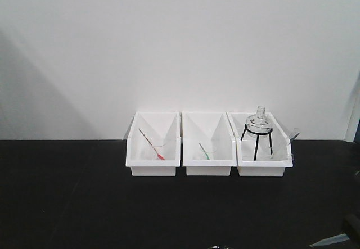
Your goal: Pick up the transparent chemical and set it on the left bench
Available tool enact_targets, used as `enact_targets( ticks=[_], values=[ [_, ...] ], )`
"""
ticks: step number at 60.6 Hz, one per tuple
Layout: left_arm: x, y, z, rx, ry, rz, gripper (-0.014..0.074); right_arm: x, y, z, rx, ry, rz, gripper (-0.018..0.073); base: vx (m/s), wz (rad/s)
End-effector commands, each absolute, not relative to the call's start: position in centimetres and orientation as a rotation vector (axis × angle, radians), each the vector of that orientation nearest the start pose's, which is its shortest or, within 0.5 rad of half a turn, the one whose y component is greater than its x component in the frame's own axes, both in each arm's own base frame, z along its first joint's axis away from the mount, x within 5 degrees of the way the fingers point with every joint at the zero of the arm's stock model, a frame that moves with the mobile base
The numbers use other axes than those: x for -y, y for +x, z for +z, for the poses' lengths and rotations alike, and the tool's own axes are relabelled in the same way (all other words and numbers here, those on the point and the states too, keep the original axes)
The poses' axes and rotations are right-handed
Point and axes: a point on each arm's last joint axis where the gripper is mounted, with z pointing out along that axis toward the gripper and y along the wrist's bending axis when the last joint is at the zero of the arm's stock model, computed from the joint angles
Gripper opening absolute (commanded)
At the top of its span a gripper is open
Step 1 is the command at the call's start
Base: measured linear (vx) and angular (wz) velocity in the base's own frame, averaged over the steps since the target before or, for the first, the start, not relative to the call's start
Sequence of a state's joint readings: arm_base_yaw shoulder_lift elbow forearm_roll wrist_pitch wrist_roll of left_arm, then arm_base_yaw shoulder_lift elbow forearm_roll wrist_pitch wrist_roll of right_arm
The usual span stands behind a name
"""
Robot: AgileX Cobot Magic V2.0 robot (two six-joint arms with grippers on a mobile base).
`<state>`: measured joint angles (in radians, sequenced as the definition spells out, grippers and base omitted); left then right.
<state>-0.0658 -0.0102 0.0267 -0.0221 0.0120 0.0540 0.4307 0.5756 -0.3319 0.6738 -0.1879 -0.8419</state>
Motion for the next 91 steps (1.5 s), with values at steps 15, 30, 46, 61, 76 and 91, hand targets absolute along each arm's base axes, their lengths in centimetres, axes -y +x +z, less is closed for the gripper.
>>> enact_targets(
  ticks=[15,30,46,61,76,91],
  values=[
    [0.4,5.5,20.6,-1.429,0.064,-0.035,-0.0003,-4.2,12.8,30.0,-1.514,-0.304,0.112,-0.0003,0.0,0.0],
    [0.4,5.5,20.6,-1.429,0.064,-0.035,-0.0003,-5.2,14.8,30.4,-1.582,-0.252,0.18,-0.0001,0.0,0.0],
    [0.4,5.5,20.6,-1.429,0.064,-0.035,-0.0003,-6.9,18.0,31.4,-1.653,-0.29,0.193,0.0,0.0,0.0],
    [0.4,5.5,20.6,-1.429,0.064,-0.035,-0.0003,-8.4,20.3,32.1,-1.726,-0.253,0.292,0.0,0.0,0.0],
    [0.4,5.5,20.6,-1.429,0.064,-0.035,-0.0003,-9.1,20.8,32.3,-1.775,-0.265,0.342,0.0,0.0,0.0],
    [0.4,5.5,20.6,-1.429,0.064,-0.035,-0.0003,-9.7,21.1,31.5,-1.822,-0.291,0.361,0.0,0.0,0.0]
  ],
)
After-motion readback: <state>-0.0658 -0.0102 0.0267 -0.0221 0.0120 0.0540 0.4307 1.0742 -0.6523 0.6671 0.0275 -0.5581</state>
